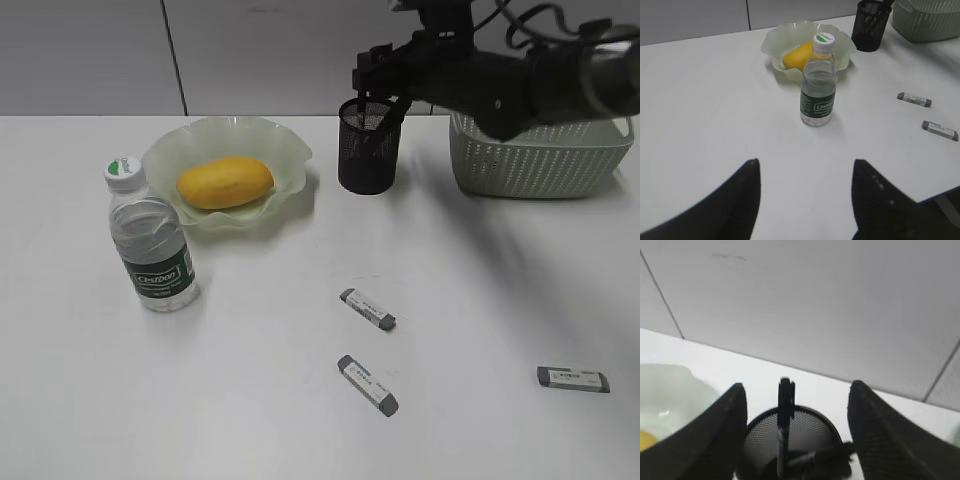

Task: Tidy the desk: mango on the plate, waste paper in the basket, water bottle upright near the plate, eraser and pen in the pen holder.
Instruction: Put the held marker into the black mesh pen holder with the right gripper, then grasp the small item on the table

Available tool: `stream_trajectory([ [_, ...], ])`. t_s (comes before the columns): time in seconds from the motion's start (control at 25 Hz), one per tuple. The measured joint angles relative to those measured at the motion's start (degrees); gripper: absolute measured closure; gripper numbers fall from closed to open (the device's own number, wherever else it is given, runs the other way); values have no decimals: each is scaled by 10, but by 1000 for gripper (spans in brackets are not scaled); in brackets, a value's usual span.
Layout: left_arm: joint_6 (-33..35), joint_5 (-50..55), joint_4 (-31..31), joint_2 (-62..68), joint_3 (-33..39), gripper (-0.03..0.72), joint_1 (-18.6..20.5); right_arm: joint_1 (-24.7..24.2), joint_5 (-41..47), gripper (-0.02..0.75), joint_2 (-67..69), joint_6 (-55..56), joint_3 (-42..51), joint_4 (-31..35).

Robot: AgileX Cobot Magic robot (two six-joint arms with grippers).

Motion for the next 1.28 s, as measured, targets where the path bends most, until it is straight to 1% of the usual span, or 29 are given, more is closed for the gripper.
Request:
stream_trajectory([
  [0.04,0,0,0,0,0,255,0,1,51,232,-37,0,0,-1],
  [0.12,0,0,0,0,0,255,0,1,194,237,-106,-2,2,-17],
  [0.24,0,0,0,0,0,255,0,1,389,278,-224,-13,46,-47],
  [0.32,0,0,0,0,0,255,0,1,494,302,-301,-15,106,-53],
  [0.4,0,0,0,0,0,255,0,1,624,316,-391,-13,186,-51],
  [0.56,0,0,0,0,0,255,0,1,775,324,-582,-6,318,-41],
  [0.72,0,0,0,4,0,262,0,1,841,325,-806,-6,416,-39],
  [0.84,0,-1,2,32,0,306,0,1,849,337,-964,-6,458,-37],
  [0.96,0,-10,7,95,-3,355,0,1,847,353,-1081,-9,478,-37],
  [1.12,0,-71,7,238,-45,370,0,1,824,356,-1170,-14,495,-37],
  [1.2,0,-113,6,331,-78,371,0,1,819,356,-1188,-15,497,-36],
  [1.28,14,-155,-16,424,-125,371,0,1,817,356,-1194,-15,497,-36],
])
